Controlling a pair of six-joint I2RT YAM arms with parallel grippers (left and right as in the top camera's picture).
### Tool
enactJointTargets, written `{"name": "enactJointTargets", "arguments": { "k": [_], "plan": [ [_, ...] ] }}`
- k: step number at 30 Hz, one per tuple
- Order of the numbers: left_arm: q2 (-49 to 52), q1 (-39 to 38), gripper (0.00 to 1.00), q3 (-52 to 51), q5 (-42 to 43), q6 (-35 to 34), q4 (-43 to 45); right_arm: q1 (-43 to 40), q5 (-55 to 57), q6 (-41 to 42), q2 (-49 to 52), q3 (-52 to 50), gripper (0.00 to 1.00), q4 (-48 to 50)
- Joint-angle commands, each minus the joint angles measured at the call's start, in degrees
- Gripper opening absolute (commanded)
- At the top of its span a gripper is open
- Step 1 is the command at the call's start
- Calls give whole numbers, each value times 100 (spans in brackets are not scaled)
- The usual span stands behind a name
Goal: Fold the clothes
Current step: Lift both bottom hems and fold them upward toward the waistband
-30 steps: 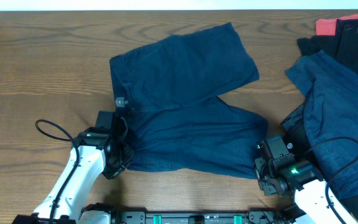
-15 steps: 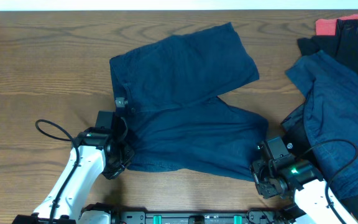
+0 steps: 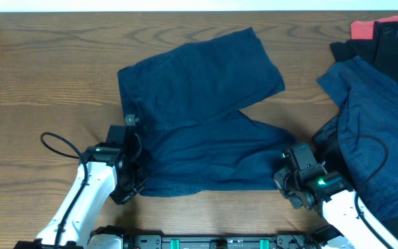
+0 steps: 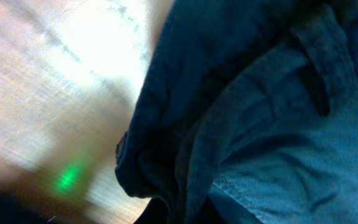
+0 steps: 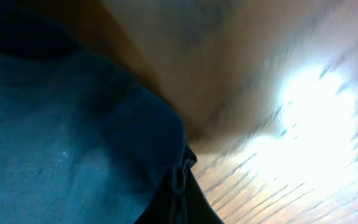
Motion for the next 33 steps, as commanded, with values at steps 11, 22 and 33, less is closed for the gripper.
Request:
{"name": "enactJointTargets", "arguments": {
  "k": [11, 22, 33],
  "plan": [
    [-1832, 35, 6, 1150, -31, 1178, -1700, -525, 1187, -3300, 4, 2424, 1, -372],
    [-2326, 35, 6, 1163, -52, 922, 428, -664, 1185, -5497, 1353, 3980, 1, 817],
    [-1128, 37, 6, 1161, -955, 702, 2544, -669, 1207, -6533, 3318, 5401, 1, 2315]
  ]
}}
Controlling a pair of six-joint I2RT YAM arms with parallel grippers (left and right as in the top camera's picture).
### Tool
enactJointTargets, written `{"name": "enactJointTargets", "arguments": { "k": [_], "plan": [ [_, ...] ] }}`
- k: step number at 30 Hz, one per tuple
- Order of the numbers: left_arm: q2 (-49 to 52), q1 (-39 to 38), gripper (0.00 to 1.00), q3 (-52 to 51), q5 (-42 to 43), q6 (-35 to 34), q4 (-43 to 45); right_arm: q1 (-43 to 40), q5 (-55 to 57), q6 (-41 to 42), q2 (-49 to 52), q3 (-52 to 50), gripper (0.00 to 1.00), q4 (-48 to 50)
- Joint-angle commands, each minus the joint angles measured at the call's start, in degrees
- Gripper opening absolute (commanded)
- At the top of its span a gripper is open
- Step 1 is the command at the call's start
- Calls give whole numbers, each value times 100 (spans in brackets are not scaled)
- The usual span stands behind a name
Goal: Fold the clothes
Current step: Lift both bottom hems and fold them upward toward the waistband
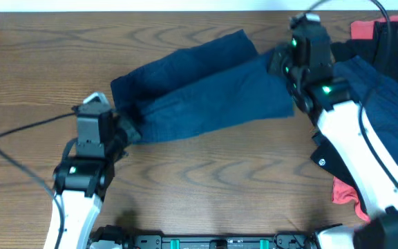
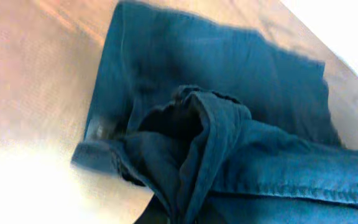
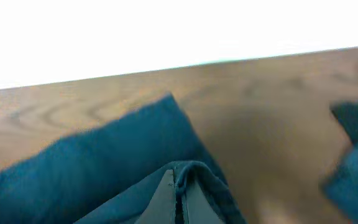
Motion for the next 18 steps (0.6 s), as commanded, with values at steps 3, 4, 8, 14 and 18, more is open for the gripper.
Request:
{"name": "enactJointTargets", "arguments": {
  "k": [3, 4, 8, 14, 18],
  "plan": [
    [756, 39, 6, 68, -610, -341, 708, -50, 221, -581, 763, 452, 1, 675],
    [903, 55, 6, 68, -750, -503, 850, -55, 219, -629, 887, 485, 1, 826],
    [1381, 184, 6, 68, -1084, -1158, 1237, -66, 219, -680, 1270, 553, 1, 1130],
    [1993, 293, 6, 68, -1091, -1561, 2118, -68, 219, -680, 1731, 568, 1, 1412],
    [2332, 293, 6, 68, -1099, -1558, 2728, -63, 219, -678, 2031, 568, 1, 1687]
  ]
}}
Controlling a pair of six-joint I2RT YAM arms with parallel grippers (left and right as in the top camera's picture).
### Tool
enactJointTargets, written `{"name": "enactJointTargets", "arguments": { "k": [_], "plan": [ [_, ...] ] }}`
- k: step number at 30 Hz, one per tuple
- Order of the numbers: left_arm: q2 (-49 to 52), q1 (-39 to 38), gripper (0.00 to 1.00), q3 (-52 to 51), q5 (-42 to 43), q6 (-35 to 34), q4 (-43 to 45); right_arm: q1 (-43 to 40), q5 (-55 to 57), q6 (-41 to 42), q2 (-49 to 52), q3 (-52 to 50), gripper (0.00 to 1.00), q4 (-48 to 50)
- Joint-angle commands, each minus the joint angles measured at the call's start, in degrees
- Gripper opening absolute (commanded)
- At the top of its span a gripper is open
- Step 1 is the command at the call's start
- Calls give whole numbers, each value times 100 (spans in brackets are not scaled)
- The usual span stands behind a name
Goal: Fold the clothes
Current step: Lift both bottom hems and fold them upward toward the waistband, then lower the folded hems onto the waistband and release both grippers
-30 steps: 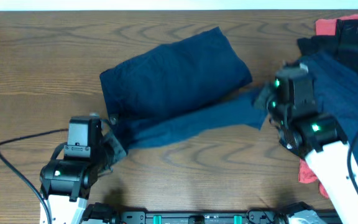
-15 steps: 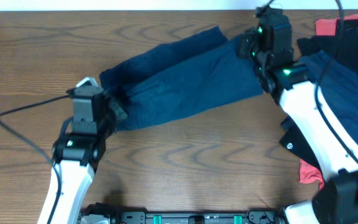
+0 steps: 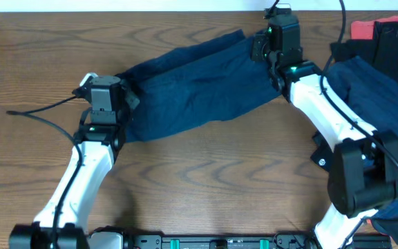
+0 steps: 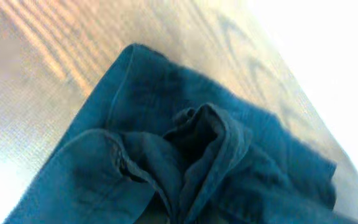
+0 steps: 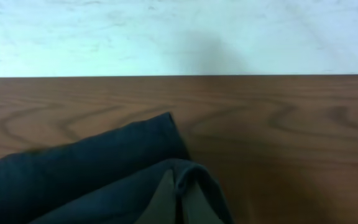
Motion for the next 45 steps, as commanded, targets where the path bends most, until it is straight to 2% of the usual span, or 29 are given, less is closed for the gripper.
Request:
{"name": "enactJointTargets", "arguments": {
  "k": [1, 13, 14, 15, 17, 18, 19, 20, 22, 27, 30, 34, 38, 40, 41, 45],
  "plan": [
    [234, 68, 6, 63, -352, -155, 251, -59, 221, -105, 240, 170, 1, 184],
    [1082, 68, 7, 63, -398, -155, 938, -46, 31, -33, 874, 170, 1, 1331],
    [1126, 68, 17, 63, -426, -155, 1003, -46, -22, -9, 909, 170, 1, 1423],
    [1156, 68, 36, 63, -490, -155, 1064, -48, -37, 79, 944, 170, 8, 1508],
    [1191, 81, 83, 63, -564, -127, 1198, -48, -42, 155, 994, 170, 46, 1631],
    [1191, 103, 93, 63, -544, -63, 1241, -50, -37, 160, 1001, 170, 65, 1644],
    [1191, 131, 98, 66, -531, 33, 1281, -57, -37, 157, 1001, 170, 80, 1641],
    [1182, 162, 98, 70, -472, 157, 1296, -66, -37, 153, 997, 170, 91, 1639],
    [1158, 238, 98, 105, -208, 533, 1294, -107, -37, 44, 951, 170, 99, 1611],
    [1029, 254, 98, 129, 291, 1235, 1167, -238, -63, 22, 614, 170, 99, 861],
    [973, 247, 98, 129, 393, 1257, 977, -304, -339, 22, 457, 170, 99, 4],
    [973, 243, 98, 129, 1032, 1445, 970, -385, -476, 26, 442, 155, 99, -1139],
    [1029, 199, 98, 118, 1091, 1464, 968, -442, -925, 22, 442, 4, 84, -1438],
    [1150, 195, 98, 90, 1075, 1462, 964, -448, -907, 24, 442, -50, 66, -1641],
    [1215, 195, 98, 76, 1075, 1462, 951, -448, -874, 26, 442, -79, 64, -1714],
    [1530, 195, 98, 76, 1235, 1462, 835, -448, -874, 26, 442, -299, 72, -1845]
  ]
}}
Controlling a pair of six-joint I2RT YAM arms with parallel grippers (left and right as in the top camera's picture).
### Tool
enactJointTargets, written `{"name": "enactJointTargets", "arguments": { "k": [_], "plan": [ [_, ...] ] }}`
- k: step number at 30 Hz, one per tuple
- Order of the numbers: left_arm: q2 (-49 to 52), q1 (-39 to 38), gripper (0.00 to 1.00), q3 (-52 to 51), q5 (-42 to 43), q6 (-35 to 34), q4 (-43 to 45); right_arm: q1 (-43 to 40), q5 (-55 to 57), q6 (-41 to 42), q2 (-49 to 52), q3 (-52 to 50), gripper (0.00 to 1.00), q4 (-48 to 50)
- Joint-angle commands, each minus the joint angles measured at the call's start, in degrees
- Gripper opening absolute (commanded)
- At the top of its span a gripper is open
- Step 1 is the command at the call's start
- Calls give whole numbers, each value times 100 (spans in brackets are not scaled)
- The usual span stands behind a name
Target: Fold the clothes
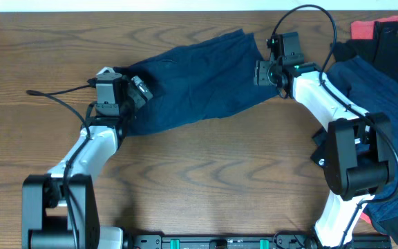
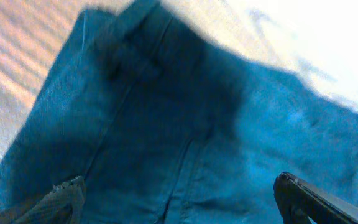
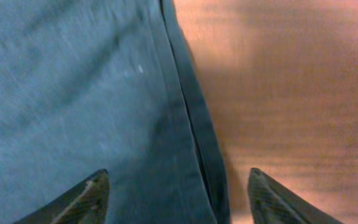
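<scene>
A pair of dark blue shorts (image 1: 199, 76) lies folded lengthwise into a slanted band across the far middle of the wooden table. My left gripper (image 1: 138, 88) is open over the band's left end, its fingers (image 2: 64, 196) spread wide above the cloth (image 2: 185, 124) with nothing between them. Over the band's right end my right gripper (image 1: 262, 72) is open too. Its fingertips (image 3: 92, 193) straddle the hemmed edge of the shorts (image 3: 104, 93), one above cloth, the other above bare wood.
A heap of other clothes (image 1: 378, 104) sits at the table's right side: blue denim, a black garment (image 1: 385, 41) and a red piece (image 1: 365, 29). The table's far edge (image 1: 185, 10) runs close behind the shorts. Black cables trail from both arms.
Both grippers have opened and let go of the shorts. The cloth that was bunched in each now lies flat under the spread fingers, and the band sits a little farther back.
Both grippers were low at the near edge of the spread shorts, each shut on cloth. Then they held that edge halfway across the table, then at the far side over the rest. Now the shorts lie folded in half lengthwise and both grippers are open.
</scene>
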Motion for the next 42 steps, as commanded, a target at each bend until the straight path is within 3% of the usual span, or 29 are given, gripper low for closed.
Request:
{"name": "enactJointTargets", "arguments": {
  "k": [1, 8, 12, 14, 16, 18, 20, 24, 34, 42],
  "plan": [
    [356, -13, 98, 74, 295, 140, -61, -39, -85, -17, -155, -264, 72, -50],
    [625, -11, 98, 74, 433, 140, -63, -57, -173, 197, -155, -929, 79, 442],
    [627, -11, 98, 74, 415, 140, -103, -57, -302, 197, -155, -1239, 79, 914],
    [627, -11, 98, 74, 417, 140, -136, -57, -302, 197, -155, -1340, 74, 1134],
    [627, -11, 98, 74, 417, 142, -254, -57, -299, 197, -155, -1401, 57, 1279],
    [627, -11, 98, 74, 415, 142, -428, -59, -275, 197, -155, -1401, 24, 1259],
    [627, -11, 98, 74, 415, 144, -590, -61, -249, 199, -155, -1401, 1, 1145],
    [627, 4, 98, 74, 415, 144, -922, -136, -177, 420, -184, -1399, 1, 511],
    [581, 52, 98, 76, 483, 168, -2457, -446, 81, 1078, -409, -1399, 1, -2177],
    [-249, 74, 98, 81, 1021, 706, -3001, -455, -118, 1010, -483, -1388, 1, -2439]
  ]
}}
